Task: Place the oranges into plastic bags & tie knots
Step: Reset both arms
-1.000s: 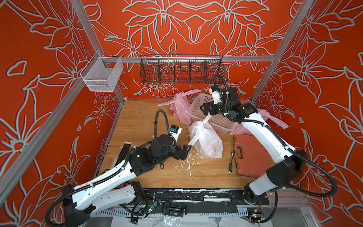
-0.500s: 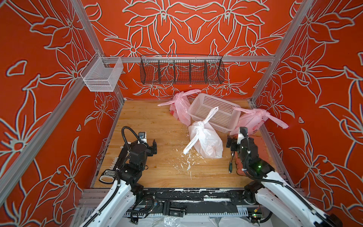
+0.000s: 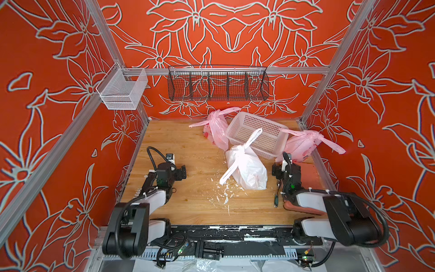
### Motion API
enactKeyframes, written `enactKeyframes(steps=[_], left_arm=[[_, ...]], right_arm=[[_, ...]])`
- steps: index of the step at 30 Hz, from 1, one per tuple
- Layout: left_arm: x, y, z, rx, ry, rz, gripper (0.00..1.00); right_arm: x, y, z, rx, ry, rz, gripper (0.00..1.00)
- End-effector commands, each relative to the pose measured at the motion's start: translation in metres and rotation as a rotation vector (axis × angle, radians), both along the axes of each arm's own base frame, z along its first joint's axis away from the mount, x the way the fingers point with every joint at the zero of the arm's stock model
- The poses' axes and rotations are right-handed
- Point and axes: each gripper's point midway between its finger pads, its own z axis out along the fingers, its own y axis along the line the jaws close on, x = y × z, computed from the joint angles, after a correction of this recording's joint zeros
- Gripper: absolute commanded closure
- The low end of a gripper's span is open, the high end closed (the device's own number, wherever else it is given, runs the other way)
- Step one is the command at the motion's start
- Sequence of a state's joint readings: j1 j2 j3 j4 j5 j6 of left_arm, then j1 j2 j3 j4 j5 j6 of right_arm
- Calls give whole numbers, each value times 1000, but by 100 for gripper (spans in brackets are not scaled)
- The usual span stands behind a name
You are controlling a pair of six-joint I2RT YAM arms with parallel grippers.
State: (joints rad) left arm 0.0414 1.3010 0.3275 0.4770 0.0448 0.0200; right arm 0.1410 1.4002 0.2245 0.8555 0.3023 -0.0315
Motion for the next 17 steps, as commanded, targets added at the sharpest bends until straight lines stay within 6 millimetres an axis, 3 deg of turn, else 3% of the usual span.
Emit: enactKeyframes(steps=[1,4,17], left_arm=[[25,3,20,-19,-47,16,3],[24,10,20,-14,-42,64,3],[23,10,21,-4,-49,67,3]], right_arm=[[14,4,20,18,-78,34,2],[25,-5,20,42,-68,-9,2],[22,-6,21,49,-54,-6,2]])
